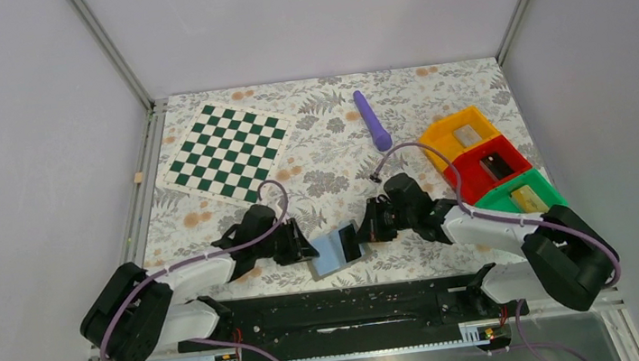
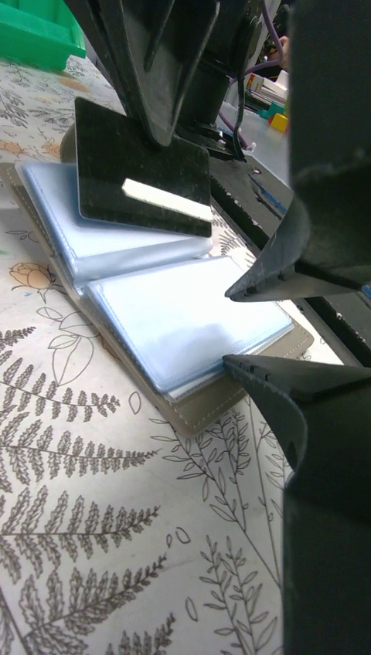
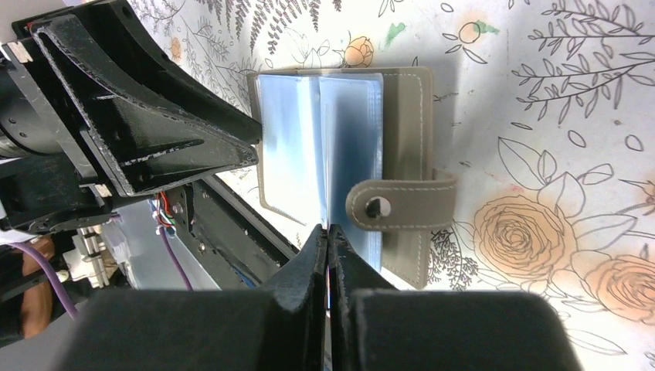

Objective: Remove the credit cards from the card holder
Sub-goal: Remove the credit card from the card holder.

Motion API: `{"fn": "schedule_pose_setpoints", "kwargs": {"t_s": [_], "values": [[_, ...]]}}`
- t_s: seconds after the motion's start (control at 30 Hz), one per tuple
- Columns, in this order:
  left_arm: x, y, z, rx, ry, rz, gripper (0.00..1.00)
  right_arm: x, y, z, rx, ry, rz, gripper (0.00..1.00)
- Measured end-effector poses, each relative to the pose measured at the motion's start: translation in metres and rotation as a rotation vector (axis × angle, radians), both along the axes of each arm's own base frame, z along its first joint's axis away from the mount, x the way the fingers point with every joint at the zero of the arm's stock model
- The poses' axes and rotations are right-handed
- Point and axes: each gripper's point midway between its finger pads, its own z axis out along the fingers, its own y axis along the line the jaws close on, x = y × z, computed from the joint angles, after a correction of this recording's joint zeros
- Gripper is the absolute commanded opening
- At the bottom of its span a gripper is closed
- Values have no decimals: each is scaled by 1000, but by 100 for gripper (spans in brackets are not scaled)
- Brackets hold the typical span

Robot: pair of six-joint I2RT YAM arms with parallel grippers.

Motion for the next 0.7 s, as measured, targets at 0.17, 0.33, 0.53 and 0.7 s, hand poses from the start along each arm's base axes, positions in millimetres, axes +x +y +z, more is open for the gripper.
{"fn": "schedule_pose_setpoints", "kwargs": {"t_s": [0.17, 0.33, 0.53, 0.7], "values": [[-1, 2, 15, 2, -16, -6, 53, 3, -1, 20, 7, -43, 20, 0], [7, -4, 48, -48, -97, -15, 63, 5, 4, 41, 49, -79, 47, 0], [6, -12, 78, -133, -168, -55, 66, -6, 14, 61, 144, -73, 119, 0], [4, -21, 93, -205, -202, -102, 64, -16, 30, 90, 293, -60, 193, 0]]}}
